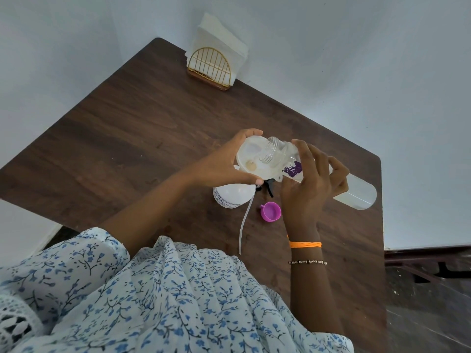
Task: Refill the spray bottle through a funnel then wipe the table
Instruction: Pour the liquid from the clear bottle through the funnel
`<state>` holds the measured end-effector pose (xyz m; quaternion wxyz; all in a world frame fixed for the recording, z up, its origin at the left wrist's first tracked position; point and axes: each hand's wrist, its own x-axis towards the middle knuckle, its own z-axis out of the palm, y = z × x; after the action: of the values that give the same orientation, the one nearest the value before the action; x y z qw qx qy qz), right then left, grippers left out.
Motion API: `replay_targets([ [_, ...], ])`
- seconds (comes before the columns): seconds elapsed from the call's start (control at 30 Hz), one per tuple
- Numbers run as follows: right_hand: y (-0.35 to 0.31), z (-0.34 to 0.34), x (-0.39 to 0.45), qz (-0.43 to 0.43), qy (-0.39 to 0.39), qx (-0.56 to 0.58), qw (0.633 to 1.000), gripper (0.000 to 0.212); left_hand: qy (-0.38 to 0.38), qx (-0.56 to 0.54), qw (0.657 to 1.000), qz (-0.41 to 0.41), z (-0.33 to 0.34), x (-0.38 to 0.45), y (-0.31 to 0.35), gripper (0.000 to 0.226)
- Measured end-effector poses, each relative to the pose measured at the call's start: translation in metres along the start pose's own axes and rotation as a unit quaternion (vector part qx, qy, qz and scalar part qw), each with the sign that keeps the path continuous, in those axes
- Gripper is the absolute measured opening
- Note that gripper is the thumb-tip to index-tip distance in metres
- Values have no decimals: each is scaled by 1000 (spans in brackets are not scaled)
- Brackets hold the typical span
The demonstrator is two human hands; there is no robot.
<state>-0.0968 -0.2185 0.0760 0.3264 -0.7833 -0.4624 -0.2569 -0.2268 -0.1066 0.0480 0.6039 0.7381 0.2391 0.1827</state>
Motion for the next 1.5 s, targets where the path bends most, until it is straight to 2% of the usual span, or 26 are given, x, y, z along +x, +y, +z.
replay_targets([
  [0.4, 0, -1, -1, 5, -1, 0, 1000, 52, 0, -14, 1000, 7, 0, 2, -5, 86],
  [0.77, 1, 0, -1, 7, -1, 2, 1000, 45, 1, -11, 1000, 9, 0, 1, -6, 86],
  [1.03, 2, 2, -1, -1, 9, -8, 1000, 52, -5, -14, 1000, 7, -1, 1, -5, 85],
  [1.5, 1, 0, 0, 3, -3, 2, 1000, 48, -5, -4, 1000, 6, 0, 1, -4, 86],
])
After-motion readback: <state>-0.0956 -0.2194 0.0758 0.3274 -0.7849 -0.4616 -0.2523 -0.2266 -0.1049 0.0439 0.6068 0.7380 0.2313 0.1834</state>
